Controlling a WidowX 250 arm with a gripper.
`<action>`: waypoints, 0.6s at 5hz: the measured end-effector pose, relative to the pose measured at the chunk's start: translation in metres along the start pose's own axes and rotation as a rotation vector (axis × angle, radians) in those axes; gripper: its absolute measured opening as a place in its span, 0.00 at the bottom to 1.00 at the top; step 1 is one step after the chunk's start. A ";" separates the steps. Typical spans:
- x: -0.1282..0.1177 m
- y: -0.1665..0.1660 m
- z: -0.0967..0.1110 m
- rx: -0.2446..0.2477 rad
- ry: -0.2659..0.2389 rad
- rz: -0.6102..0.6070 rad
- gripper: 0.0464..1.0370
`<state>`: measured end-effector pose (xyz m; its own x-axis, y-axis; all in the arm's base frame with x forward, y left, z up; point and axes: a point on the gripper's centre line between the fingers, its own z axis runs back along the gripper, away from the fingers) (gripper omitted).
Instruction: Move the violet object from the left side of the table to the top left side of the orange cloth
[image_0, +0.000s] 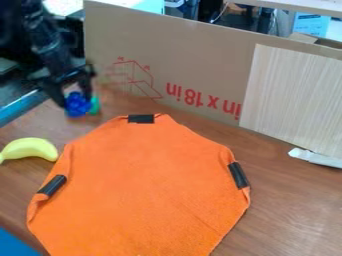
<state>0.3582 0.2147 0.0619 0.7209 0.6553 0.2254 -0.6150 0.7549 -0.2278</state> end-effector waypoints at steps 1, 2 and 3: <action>0.010 -0.032 -0.003 0.007 -0.003 -0.014 0.69; 0.009 -0.053 -0.023 0.009 0.031 -0.001 0.69; 0.000 -0.078 -0.037 0.010 0.059 -0.019 0.69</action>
<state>0.4183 0.1548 0.0444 0.7499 0.6385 0.1733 -0.6039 0.7676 -0.2146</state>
